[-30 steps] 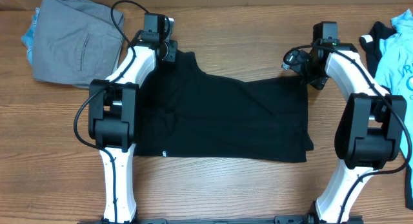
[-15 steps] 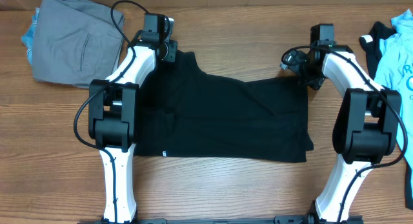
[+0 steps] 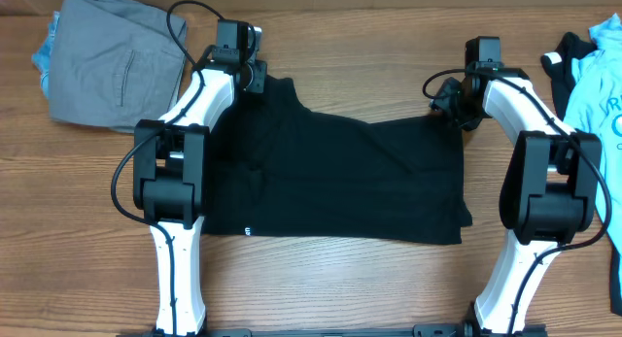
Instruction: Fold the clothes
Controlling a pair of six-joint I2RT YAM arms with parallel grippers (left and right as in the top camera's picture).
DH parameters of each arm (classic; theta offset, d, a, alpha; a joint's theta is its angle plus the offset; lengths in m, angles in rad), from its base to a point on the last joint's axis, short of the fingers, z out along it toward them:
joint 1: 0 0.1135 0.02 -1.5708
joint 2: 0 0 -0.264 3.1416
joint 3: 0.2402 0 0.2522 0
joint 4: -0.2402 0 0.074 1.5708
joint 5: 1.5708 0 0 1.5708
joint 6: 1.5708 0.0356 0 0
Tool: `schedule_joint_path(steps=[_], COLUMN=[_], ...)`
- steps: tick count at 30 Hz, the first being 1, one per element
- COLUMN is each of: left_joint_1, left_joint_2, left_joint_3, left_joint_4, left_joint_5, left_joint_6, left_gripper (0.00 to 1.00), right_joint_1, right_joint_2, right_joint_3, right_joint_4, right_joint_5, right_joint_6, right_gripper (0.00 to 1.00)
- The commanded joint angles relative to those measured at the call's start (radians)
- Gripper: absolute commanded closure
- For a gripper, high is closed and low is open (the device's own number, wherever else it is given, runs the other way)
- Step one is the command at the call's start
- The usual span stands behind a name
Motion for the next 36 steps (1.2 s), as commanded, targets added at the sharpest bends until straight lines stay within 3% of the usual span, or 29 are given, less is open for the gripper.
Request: schedule_joint_path(steps=[1,9,18,36], left_joint_1=[0.01,0.01,-0.003,-0.003], left_joint_2=[0.023,-0.004,-0.193,-0.409], left_joint_3=[0.007,0.023,0.037,0.037], left_joint_4=[-0.018,-0.039,-0.121,-0.38], left_joint_5=[-0.006,-0.006,0.002,0.002], left_joint_6=[-0.003,-0.003,-0.003,0.001], left_gripper=[0.96,0.96,0.96,0.96], right_joint_1=[0.001,-0.013,-0.023,-0.023], right_joint_2=[0.034,0.03,-0.023,-0.234], right_joint_3=[0.009,0.011,0.032,0.043], right_joint_4=[-0.005,-0.037,-0.09,-0.217], right_joint_5=[0.026,0.054,0.074,0.074], right_joint_6=[0.003,0.032,0.045,0.116], right_gripper=[0.57,0.96,0.96,0.96])
